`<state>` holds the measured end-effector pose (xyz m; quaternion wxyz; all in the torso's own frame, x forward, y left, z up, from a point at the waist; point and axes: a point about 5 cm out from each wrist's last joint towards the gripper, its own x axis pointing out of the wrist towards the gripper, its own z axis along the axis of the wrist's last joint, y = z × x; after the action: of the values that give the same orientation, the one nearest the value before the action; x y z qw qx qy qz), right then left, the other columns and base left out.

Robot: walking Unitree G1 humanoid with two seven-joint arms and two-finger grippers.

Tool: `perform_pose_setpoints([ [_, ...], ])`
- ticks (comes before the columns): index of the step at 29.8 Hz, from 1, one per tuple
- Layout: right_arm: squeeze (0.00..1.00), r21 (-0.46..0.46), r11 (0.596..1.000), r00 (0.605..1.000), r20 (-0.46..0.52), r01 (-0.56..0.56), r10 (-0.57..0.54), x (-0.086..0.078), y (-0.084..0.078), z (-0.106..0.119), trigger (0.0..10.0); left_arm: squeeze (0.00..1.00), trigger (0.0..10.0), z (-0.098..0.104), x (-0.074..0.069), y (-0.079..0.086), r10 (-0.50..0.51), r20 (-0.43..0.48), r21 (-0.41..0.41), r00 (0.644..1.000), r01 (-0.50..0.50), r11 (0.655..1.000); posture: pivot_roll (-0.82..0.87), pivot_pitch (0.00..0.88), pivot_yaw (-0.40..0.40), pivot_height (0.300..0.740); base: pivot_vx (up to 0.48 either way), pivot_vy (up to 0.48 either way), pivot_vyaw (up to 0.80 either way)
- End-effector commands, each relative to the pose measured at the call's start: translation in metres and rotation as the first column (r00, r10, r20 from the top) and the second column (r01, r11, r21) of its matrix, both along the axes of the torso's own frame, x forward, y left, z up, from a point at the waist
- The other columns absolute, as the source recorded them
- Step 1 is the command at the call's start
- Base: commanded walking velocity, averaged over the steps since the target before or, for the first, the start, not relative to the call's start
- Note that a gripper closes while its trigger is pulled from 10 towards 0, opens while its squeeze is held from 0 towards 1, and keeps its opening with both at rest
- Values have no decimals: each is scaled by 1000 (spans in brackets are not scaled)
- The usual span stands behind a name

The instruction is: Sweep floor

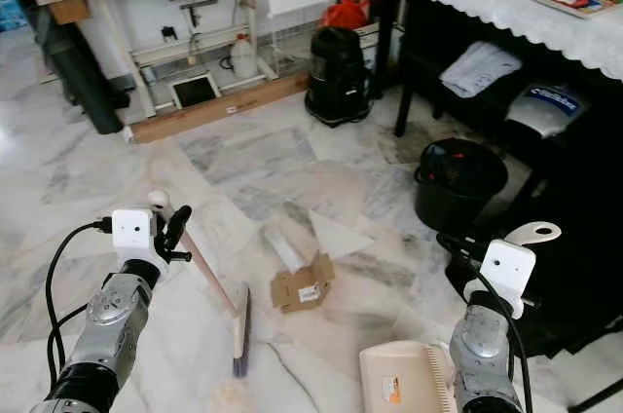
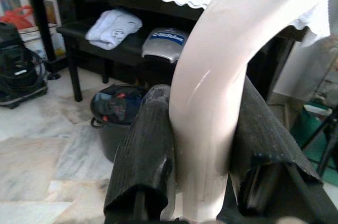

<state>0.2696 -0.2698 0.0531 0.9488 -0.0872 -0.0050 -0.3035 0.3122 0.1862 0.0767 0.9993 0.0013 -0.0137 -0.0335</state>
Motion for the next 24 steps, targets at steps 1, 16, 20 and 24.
perform_pose_setpoints([
  [1,0,-9,1000,1000,25,2,-2,2,0,6,10000,0,10000,11,4,5,-4,43,28,999,3,1000,-55,0,55,740,0,0,-788],
  [16,0,-5,1000,999,31,18,-18,3,-3,8,10000,0,10000,17,10,4,-17,55,54,998,14,998,-55,0,52,740,0,-17,-788],
  [20,0,-6,1000,999,32,16,-16,3,-3,8,10000,0,10000,17,10,4,-13,59,46,998,10,999,-59,0,52,740,0,-210,-788],
  [24,0,-6,1000,999,32,14,-14,3,-3,8,10000,0,10000,17,11,4,-12,59,46,998,9,999,-63,0,52,740,0,0,-788],
])
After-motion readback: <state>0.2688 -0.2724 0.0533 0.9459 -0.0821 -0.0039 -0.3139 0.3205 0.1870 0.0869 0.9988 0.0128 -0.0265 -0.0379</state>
